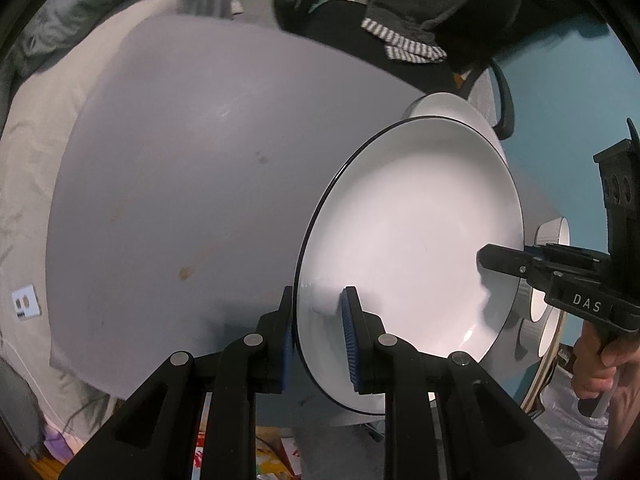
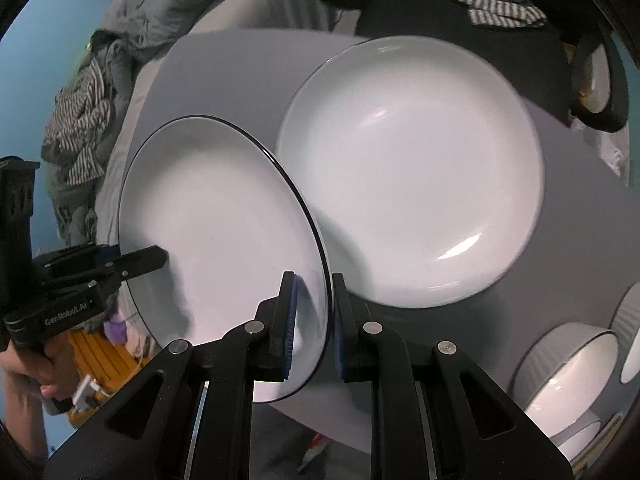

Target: Organize plates and bowls

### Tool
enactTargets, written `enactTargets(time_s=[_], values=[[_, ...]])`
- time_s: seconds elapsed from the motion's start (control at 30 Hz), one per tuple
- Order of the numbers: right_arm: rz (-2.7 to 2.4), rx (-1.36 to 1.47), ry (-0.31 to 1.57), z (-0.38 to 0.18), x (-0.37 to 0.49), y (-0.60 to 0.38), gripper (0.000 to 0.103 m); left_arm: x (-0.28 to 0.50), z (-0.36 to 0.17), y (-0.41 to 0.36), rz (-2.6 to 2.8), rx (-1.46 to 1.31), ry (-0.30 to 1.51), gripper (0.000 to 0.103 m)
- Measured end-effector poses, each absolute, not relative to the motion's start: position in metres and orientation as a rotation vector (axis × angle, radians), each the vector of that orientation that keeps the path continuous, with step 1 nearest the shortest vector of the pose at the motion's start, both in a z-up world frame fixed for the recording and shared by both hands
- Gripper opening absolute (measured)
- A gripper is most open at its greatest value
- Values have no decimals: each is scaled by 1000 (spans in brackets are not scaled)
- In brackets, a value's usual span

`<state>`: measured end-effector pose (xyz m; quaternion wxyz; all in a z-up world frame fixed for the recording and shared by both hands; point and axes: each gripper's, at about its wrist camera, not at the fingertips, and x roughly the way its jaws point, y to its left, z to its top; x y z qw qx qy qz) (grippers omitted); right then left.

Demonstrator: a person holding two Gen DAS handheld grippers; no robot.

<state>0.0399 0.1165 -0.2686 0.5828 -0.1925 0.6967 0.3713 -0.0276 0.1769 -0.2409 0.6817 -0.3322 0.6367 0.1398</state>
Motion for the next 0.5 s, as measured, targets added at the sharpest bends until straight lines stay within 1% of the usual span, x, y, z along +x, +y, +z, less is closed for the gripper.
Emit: enactTargets(time_s=[0.5], values=[[796,-364,1647,-271,99,91,16,50,-246,153,254,-643,1487,21]])
